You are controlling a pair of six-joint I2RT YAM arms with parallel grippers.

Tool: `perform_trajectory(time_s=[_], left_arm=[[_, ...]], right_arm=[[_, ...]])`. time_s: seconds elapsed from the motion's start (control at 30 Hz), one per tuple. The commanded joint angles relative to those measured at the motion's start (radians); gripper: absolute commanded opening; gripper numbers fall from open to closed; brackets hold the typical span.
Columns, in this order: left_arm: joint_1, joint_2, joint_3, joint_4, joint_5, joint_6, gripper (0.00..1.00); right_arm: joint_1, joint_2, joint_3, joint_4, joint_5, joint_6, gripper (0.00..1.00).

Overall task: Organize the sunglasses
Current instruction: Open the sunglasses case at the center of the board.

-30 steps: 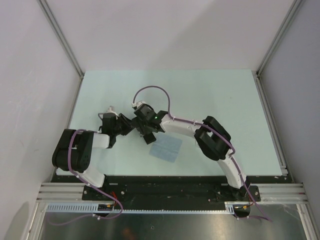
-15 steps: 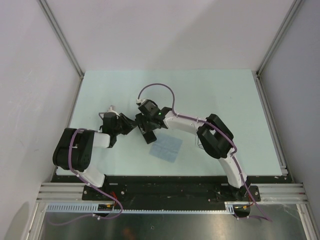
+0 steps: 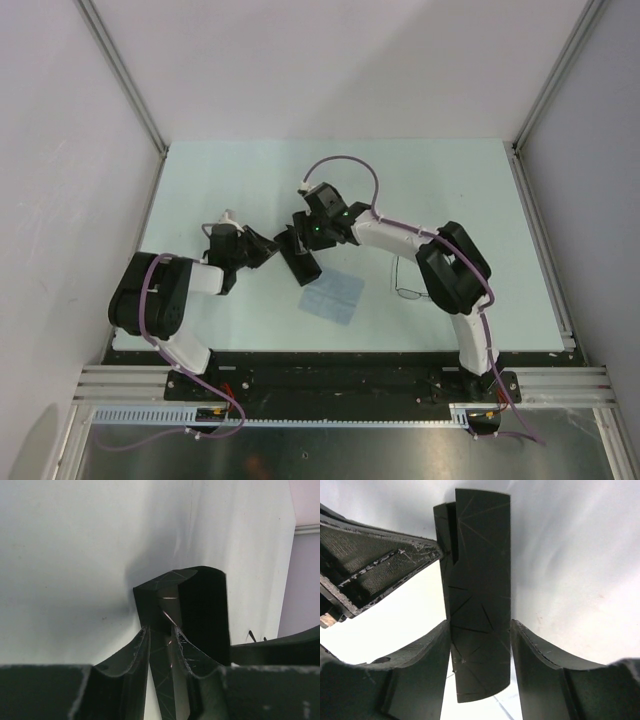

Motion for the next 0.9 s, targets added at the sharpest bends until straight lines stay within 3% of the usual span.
perform_trajectory(time_s=[0.0, 0.33, 0.6, 0.87], left_arm=[[-0.003, 0.038, -0.013, -0.127, -0.042, 0.023, 0.27], [-0.005, 0.025, -0.008, -0.132, -0.043, 0.027, 0.27], [-0.005, -0.062, 0.038, -0.171, 0.014, 0.056, 0.41], [-0.005, -0.206, 0.091, -0.297, 0.006, 0.085, 0.57]], right_arm=[[-0.047, -0.086, -0.025, 0.003, 0.026, 0.007, 0.48], [-0.072, -0.100, -0.053, 0.014, 0.014, -0.001, 0.51], [-0.075, -0.110, -0.042, 0.027, 0.011, -0.021, 0.54], [-0.122, -0.012, 0.050, -0.034, -0.047, -0.119, 0.54]])
